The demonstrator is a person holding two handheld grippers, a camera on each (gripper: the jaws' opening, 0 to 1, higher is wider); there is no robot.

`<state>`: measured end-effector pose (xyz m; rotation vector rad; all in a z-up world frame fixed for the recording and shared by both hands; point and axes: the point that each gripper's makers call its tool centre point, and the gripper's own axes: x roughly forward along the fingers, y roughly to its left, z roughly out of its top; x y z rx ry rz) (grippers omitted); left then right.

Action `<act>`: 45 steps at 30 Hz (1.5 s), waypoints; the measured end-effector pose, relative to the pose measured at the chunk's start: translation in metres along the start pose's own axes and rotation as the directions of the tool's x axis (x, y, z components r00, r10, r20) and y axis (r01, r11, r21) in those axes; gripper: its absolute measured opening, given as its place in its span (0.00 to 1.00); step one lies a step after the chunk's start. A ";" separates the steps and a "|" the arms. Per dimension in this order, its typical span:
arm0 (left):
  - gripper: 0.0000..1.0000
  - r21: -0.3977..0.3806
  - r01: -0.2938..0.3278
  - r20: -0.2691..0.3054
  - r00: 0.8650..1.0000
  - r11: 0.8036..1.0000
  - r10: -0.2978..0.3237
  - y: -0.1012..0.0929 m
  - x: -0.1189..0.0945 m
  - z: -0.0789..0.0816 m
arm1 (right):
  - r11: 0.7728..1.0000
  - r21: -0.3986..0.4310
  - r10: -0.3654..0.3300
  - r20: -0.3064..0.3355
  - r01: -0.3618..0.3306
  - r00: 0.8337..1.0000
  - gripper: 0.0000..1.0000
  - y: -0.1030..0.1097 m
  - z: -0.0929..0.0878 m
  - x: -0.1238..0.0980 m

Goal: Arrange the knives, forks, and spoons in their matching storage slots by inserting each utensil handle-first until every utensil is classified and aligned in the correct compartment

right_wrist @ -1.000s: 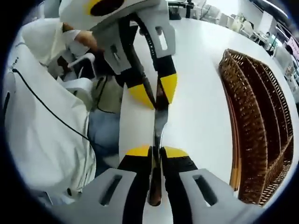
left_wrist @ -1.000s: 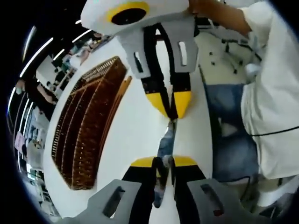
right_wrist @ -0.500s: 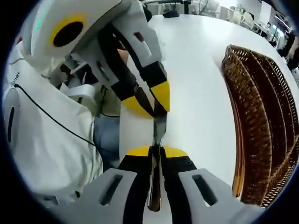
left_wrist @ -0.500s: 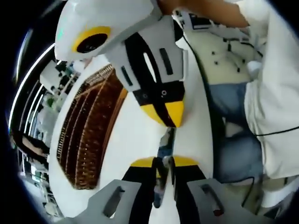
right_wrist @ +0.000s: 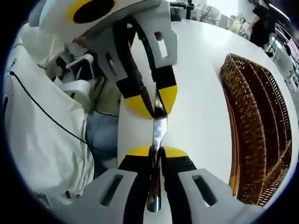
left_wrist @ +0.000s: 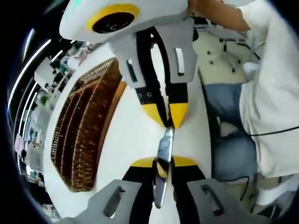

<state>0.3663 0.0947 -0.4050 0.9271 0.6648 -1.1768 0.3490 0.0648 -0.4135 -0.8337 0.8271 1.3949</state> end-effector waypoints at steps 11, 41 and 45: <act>0.08 -0.005 0.005 0.017 1.000 1.000 -0.005 -0.003 0.001 0.000 | 1.000 -0.021 -0.010 -0.002 0.010 1.000 0.07 0.000 0.000 0.001; 0.16 -0.238 0.271 -0.026 0.958 0.933 -0.286 -0.002 0.008 0.005 | 0.999 -0.029 -0.019 0.026 0.019 0.999 0.07 0.000 0.001 0.001; 0.13 -0.316 0.328 -0.013 0.937 0.890 -0.350 0.001 0.010 0.007 | 0.999 -0.028 -0.015 0.034 0.016 0.999 0.07 0.000 0.001 0.000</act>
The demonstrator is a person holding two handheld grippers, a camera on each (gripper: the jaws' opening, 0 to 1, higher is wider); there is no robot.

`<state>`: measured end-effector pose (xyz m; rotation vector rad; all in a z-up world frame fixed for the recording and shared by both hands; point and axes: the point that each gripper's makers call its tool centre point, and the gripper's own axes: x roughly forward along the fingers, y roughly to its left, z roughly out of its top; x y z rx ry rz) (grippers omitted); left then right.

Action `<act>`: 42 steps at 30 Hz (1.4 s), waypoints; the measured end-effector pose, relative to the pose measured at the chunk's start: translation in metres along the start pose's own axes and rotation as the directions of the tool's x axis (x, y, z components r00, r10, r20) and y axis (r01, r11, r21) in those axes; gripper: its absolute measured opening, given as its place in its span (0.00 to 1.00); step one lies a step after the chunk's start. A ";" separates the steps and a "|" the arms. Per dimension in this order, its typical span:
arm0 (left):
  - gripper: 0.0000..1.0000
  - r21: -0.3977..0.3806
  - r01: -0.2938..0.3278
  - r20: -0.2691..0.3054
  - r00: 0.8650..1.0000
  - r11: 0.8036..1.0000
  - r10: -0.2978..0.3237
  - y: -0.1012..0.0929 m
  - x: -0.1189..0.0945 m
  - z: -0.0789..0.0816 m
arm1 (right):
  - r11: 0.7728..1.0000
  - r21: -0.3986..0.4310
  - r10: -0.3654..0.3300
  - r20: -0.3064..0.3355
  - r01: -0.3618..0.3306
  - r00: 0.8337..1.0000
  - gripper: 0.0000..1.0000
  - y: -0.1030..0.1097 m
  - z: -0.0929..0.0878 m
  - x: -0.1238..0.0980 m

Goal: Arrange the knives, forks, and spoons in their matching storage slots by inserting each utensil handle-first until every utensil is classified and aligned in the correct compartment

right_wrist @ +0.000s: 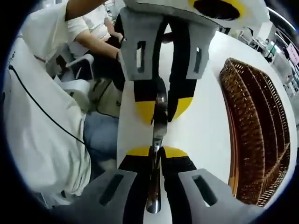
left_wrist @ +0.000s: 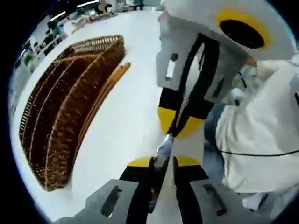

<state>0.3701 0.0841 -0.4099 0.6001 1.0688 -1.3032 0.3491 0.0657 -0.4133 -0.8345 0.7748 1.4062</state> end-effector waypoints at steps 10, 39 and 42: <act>0.11 -0.030 0.088 -0.017 0.996 0.996 -0.089 -0.016 0.008 0.005 | 1.000 0.003 0.000 0.010 0.000 1.000 0.07 0.000 0.000 -0.001; 0.12 0.288 -0.156 -0.012 0.986 0.945 0.166 -0.029 0.007 -0.005 | 0.999 -0.032 -0.021 0.048 0.023 0.999 0.08 0.003 -0.001 -0.001; 0.12 0.318 -0.191 0.016 0.980 0.929 0.196 -0.021 0.004 -0.005 | 0.999 -0.028 -0.019 0.056 0.021 0.998 0.08 0.002 0.000 -0.001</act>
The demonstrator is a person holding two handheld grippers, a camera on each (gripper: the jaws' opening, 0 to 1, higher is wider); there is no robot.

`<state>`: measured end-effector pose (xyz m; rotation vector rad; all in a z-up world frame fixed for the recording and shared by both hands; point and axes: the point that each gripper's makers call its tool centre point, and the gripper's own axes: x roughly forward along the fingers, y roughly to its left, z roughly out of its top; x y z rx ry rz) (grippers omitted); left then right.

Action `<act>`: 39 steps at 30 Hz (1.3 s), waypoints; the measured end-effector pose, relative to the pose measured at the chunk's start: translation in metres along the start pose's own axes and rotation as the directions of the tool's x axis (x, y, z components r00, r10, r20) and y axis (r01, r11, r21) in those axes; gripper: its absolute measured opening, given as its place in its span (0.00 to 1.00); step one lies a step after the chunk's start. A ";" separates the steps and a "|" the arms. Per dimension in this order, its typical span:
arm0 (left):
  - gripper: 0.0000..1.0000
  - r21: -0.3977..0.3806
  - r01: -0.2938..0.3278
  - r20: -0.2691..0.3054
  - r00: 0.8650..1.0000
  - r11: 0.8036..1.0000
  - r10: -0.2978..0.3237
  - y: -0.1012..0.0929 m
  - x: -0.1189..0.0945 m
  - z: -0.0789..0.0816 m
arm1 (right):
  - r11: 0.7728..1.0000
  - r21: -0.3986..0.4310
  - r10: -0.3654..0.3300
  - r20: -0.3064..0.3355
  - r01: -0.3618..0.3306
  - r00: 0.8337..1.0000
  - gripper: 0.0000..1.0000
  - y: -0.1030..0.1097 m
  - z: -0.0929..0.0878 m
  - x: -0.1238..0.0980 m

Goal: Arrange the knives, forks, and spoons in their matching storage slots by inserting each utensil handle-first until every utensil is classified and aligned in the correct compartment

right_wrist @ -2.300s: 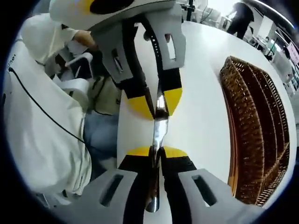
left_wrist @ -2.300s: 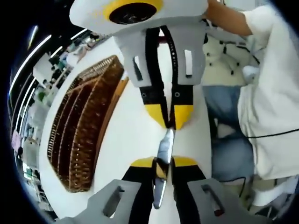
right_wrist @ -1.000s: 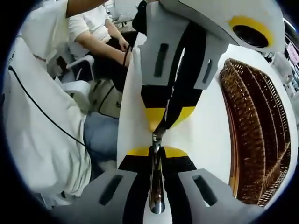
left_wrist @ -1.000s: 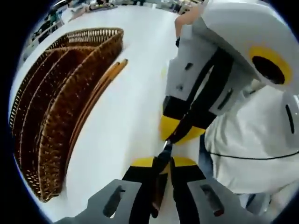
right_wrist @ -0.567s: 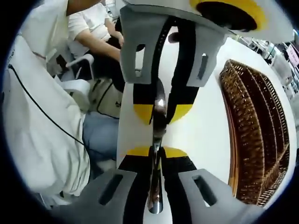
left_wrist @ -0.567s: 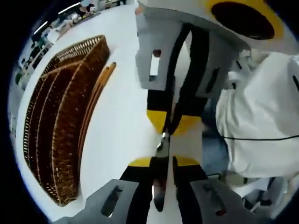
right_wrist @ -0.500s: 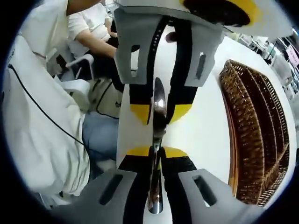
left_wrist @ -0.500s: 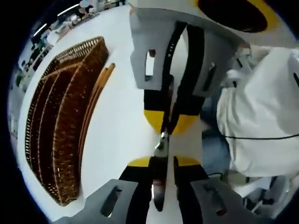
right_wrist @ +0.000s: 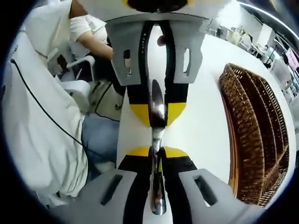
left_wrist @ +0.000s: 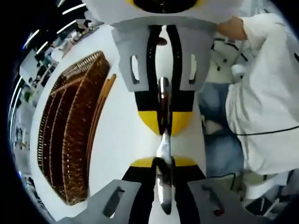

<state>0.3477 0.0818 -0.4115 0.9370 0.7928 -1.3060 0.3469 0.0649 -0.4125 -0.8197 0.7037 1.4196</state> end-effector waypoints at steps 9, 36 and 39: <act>0.09 -0.004 -0.050 0.039 0.998 0.999 0.050 0.014 -0.001 -0.001 | 1.000 0.022 0.019 0.003 -0.019 1.000 0.08 0.000 0.000 0.000; 0.18 -0.132 0.107 -0.142 0.982 0.985 -0.126 0.014 -0.005 -0.012 | 1.000 0.022 0.008 0.014 -0.009 1.000 0.08 0.001 0.000 -0.001; 0.18 -0.132 0.098 -0.180 0.976 0.986 -0.121 0.015 -0.006 -0.017 | 1.000 0.028 0.007 0.021 -0.008 1.000 0.08 0.000 0.000 0.000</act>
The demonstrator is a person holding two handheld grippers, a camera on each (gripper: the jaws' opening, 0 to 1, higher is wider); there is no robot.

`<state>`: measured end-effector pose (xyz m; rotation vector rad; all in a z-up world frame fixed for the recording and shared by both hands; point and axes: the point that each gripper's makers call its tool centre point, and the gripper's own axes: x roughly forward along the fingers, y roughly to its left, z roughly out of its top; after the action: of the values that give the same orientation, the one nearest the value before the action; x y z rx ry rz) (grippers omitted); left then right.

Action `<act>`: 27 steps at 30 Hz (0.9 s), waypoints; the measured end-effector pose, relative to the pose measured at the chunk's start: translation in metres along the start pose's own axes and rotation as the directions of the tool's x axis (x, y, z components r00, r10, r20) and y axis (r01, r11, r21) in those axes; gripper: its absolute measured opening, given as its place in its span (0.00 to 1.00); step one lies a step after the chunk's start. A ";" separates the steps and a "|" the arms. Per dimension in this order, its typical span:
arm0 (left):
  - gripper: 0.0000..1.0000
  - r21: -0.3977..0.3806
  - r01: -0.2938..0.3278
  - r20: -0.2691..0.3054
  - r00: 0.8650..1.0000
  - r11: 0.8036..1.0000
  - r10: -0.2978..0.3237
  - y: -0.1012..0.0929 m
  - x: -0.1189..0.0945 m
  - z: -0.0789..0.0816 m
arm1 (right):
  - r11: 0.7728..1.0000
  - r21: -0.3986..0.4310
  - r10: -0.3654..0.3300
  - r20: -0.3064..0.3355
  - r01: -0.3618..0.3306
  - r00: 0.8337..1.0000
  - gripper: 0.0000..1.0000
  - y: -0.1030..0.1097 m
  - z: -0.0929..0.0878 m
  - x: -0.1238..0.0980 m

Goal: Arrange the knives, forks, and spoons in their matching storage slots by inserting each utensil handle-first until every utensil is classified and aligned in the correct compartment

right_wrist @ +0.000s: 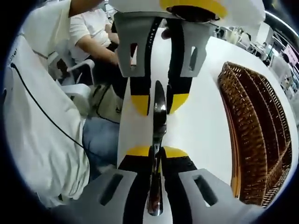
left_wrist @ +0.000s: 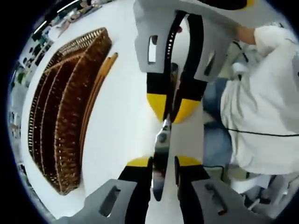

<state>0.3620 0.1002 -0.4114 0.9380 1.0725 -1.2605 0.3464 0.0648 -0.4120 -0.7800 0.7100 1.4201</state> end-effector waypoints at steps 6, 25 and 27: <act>0.15 -0.010 -0.042 -0.021 0.999 0.999 0.042 0.002 0.001 -0.001 | 1.000 -0.002 0.002 0.004 -0.002 1.000 0.08 0.000 0.000 0.000; 0.12 0.075 -0.198 0.181 0.966 0.977 0.182 -0.003 -0.004 -0.001 | 1.000 0.004 0.027 0.025 -0.027 0.999 0.08 -0.001 0.004 0.003; 0.12 0.074 -0.212 0.189 0.963 0.975 0.195 -0.003 -0.004 -0.001 | 0.999 0.004 0.041 0.022 -0.041 0.999 0.08 -0.001 0.007 0.005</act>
<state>0.3587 0.1018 -0.4074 0.9593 0.7604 -1.2074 0.3478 0.0737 -0.4122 -0.7489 0.7152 1.4618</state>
